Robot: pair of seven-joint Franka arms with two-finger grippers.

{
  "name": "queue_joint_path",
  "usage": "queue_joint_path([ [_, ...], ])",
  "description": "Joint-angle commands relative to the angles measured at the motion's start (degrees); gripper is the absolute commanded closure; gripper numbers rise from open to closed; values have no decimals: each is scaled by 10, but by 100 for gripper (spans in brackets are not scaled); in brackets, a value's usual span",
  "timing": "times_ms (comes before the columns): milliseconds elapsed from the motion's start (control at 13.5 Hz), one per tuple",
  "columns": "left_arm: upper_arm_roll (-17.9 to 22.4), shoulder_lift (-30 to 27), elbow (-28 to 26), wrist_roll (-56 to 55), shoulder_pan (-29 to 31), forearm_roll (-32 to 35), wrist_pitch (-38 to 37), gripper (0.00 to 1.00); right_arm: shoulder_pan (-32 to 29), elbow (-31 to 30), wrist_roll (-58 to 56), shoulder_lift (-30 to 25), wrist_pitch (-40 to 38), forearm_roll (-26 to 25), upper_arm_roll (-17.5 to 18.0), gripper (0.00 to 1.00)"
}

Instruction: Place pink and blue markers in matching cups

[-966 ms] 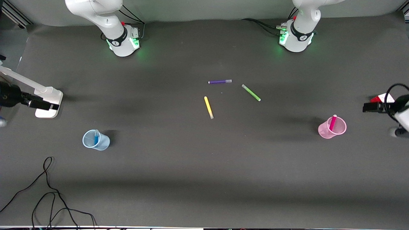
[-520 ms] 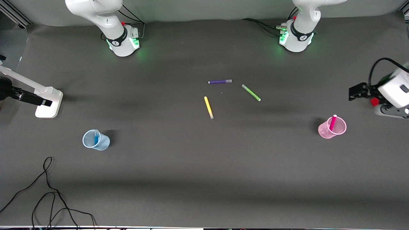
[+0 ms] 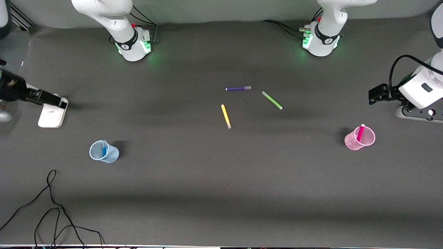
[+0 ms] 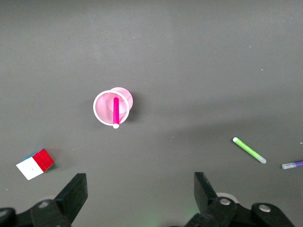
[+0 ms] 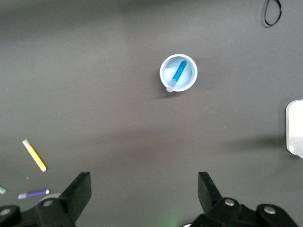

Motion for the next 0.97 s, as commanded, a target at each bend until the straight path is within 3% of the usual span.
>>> queue_joint_path([
  [0,11,-18,-18,-5,-10,-7,8,0,-2,-97,-61,-82,37,-17,5,0],
  [149,11,-18,-18,-6,-10,-7,7,0,25,-89,-72,-74,38,-40,-7,0],
  [520,11,-19,-14,-11,-10,-24,4,0,112,-32,-72,-30,36,-35,-99,0],
  [892,11,-21,-13,-11,-6,-24,-1,0,112,-25,-71,-25,29,-35,-100,0],
])
